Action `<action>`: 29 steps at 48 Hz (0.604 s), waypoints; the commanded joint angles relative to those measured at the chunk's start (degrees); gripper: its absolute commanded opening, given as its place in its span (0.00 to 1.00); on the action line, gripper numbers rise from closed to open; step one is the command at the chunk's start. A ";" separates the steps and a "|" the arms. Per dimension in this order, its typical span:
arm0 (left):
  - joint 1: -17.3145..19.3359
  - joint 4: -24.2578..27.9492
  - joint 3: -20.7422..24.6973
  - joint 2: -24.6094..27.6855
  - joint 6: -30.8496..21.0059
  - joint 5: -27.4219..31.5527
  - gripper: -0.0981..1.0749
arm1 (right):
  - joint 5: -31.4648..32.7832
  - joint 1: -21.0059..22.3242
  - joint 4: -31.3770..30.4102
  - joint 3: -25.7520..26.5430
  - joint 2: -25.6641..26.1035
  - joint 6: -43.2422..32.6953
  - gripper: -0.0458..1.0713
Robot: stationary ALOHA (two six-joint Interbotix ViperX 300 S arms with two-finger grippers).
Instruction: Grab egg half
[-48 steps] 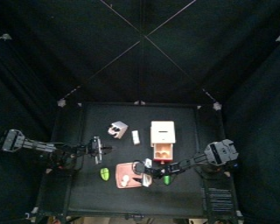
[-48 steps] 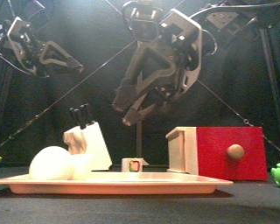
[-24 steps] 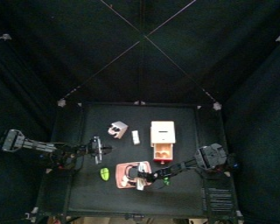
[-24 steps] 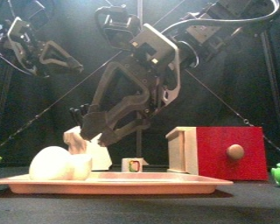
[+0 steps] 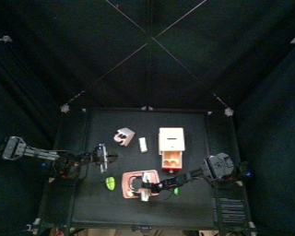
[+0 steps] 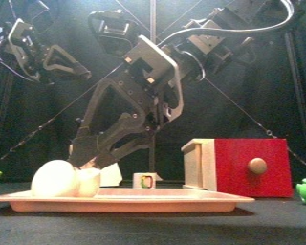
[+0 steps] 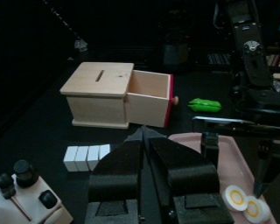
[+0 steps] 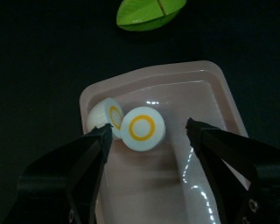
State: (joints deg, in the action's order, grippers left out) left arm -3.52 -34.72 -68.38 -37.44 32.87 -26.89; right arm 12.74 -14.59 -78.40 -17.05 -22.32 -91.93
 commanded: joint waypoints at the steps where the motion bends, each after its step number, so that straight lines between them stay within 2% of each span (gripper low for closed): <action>1: 0.18 0.09 0.70 0.00 0.09 -0.18 0.50 | -0.09 0.26 0.44 1.85 0.62 0.18 0.92; 29: 0.09 0.18 0.62 0.00 0.09 -0.18 0.50 | -0.09 0.35 1.23 2.46 -1.14 0.18 0.92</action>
State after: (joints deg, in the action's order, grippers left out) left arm -3.52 -34.72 -68.38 -37.44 32.87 -26.89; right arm 12.74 -14.50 -77.17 -16.08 -24.61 -91.76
